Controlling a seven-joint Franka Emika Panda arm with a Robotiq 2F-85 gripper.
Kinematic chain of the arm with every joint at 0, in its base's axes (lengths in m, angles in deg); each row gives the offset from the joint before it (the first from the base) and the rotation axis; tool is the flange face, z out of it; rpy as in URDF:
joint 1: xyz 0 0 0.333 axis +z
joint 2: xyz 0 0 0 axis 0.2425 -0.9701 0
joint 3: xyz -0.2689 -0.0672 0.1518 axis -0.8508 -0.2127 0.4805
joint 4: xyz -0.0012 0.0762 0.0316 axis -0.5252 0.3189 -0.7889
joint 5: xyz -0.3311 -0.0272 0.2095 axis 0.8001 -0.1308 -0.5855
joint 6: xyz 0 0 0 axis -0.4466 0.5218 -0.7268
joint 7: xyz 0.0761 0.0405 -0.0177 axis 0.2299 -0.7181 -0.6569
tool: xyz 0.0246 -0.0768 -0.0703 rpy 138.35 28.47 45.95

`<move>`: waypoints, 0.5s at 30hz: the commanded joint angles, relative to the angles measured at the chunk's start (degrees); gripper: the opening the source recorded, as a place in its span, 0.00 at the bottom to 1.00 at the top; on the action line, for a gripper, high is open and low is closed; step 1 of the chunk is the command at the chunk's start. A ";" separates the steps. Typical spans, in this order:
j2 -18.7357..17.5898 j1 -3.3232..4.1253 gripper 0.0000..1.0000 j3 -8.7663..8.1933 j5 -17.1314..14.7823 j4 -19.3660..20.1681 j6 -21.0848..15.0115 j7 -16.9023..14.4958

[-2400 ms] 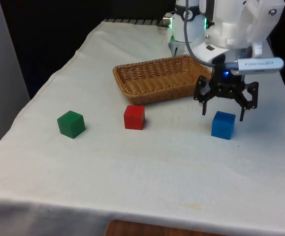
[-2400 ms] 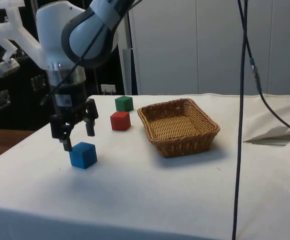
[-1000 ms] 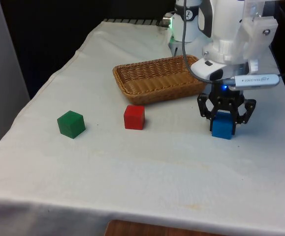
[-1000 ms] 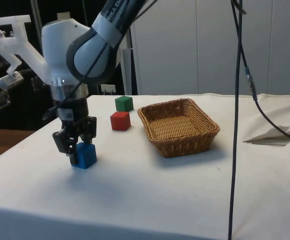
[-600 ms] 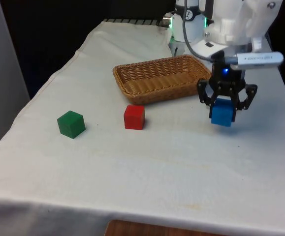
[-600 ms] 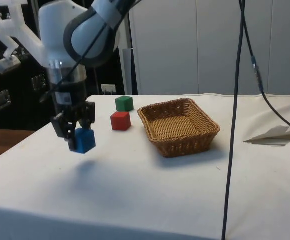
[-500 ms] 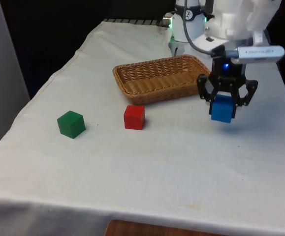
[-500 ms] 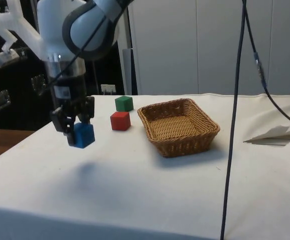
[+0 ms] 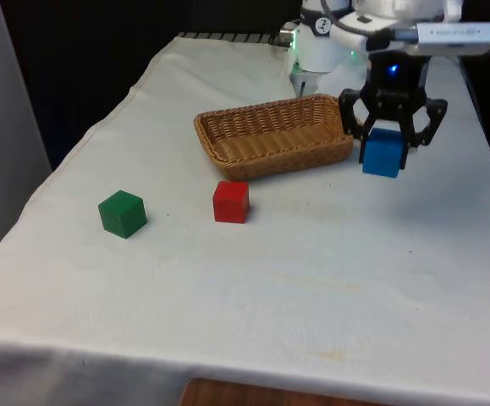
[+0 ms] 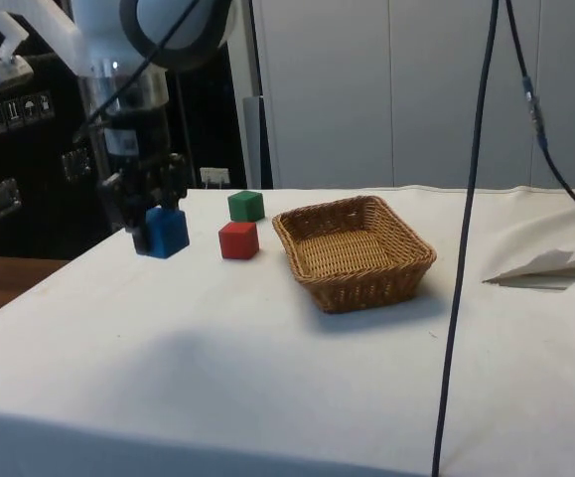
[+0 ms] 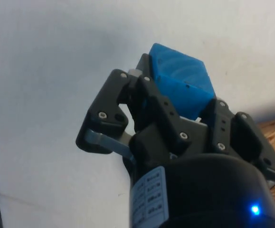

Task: Pick up the blue cube and place it into the basket.

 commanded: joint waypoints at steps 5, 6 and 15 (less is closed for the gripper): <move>3.09 -0.23 0.00 0.29 -0.52 1.38 1.66 -0.57; 3.95 -0.29 0.00 0.23 -0.52 1.83 2.12 -0.69; 8.71 -0.57 0.00 -0.11 -0.52 5.50 2.29 -1.83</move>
